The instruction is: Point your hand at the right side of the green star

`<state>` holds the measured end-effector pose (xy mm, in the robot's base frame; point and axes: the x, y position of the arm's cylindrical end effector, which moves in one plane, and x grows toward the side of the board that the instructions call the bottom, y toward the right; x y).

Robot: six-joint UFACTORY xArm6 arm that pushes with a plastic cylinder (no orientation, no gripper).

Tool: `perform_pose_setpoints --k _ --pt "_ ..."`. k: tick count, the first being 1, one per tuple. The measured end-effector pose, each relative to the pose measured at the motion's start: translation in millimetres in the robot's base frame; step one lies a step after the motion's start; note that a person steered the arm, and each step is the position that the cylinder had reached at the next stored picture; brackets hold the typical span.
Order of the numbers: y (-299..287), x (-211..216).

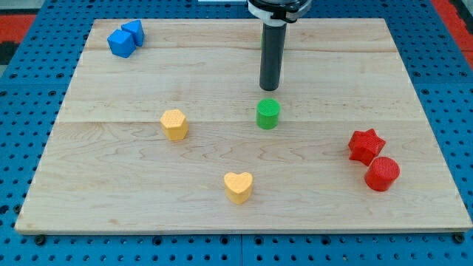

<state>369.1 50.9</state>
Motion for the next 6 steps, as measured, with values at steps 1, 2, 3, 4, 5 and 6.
perform_pose_setpoints --k 1,2,3,4,5,6 --pt "0.4 -1.2" --pt "0.3 -1.2" --pt "0.3 -1.4" --pt "0.3 -1.6" --pt "0.5 -1.6" --pt "-0.6 -4.8"
